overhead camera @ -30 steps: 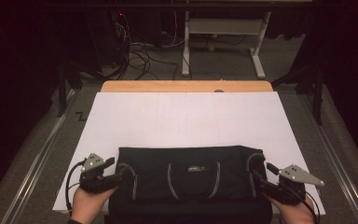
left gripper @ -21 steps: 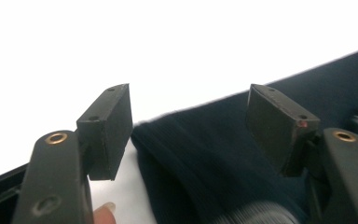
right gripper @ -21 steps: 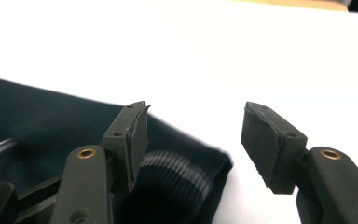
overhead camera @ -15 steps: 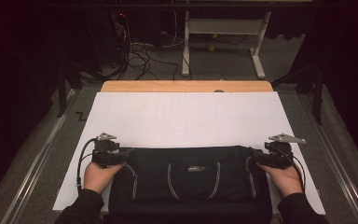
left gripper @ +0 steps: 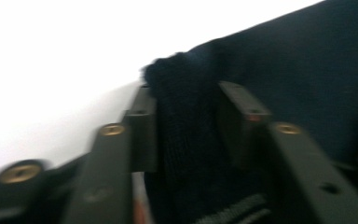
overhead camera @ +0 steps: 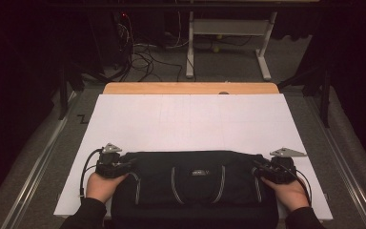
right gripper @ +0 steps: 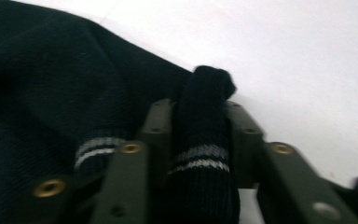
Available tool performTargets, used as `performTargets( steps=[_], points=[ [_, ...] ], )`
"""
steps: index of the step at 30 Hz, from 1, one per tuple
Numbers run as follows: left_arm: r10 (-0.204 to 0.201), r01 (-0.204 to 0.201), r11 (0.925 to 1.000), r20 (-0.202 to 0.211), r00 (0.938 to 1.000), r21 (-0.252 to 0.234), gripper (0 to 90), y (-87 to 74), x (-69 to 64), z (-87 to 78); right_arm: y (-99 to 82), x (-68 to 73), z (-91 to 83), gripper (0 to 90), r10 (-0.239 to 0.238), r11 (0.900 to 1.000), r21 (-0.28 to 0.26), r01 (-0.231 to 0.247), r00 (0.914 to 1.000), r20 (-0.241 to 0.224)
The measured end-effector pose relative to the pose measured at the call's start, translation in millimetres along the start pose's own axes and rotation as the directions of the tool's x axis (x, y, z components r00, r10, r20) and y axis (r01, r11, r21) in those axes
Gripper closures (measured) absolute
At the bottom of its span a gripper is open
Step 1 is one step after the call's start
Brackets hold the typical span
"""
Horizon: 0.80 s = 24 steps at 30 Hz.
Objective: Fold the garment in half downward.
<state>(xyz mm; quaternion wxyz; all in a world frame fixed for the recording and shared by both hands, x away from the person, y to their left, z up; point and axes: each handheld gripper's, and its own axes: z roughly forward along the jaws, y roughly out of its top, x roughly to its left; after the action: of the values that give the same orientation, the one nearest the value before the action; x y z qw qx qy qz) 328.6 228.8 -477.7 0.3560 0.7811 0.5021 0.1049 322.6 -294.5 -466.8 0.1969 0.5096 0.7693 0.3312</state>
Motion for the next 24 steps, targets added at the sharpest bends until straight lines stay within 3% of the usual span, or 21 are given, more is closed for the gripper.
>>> performTargets(
  steps=[5, 8, 12, 18, 24],
  points=[
    [-0.026, 0.026, 0.9996, 0.036, 0.9990, -0.012, 70.3, -1.7, 1.0, -0.3, -0.7, 1.7, -0.7, 76.9, -0.020, 0.9998, -0.009, 0.020, 0.9998, 0.001],
    [-0.030, 0.031, 0.9992, 0.033, 0.9990, -0.024, 72.7, -2.5, 1.0, -1.6, -1.5, 3.9, -1.9, 78.6, -0.038, 0.9990, -0.025, 0.038, 0.9992, 0.015],
    [-0.017, 0.018, 0.9978, 0.013, 0.9998, -0.063, 73.9, -3.4, -1.8, -5.6, -3.6, 5.4, -5.8, 79.5, -0.049, 0.9970, -0.059, 0.050, 0.9983, 0.033],
    [0.036, -0.038, 0.9882, -0.019, 0.9992, -0.148, 74.7, 1.7, -10.8, -22.1, 0.2, 5.7, -17.6, 80.0, -0.062, 0.9887, -0.134, 0.068, 0.9971, 0.045],
    [0.070, -0.079, 0.9804, -0.055, 0.9960, -0.181, 74.9, 9.3, -15.4, -28.2, 6.2, 6.4, -21.4, 80.7, -0.081, 0.9827, -0.161, 0.092, 0.9939, 0.075]
  ],
)
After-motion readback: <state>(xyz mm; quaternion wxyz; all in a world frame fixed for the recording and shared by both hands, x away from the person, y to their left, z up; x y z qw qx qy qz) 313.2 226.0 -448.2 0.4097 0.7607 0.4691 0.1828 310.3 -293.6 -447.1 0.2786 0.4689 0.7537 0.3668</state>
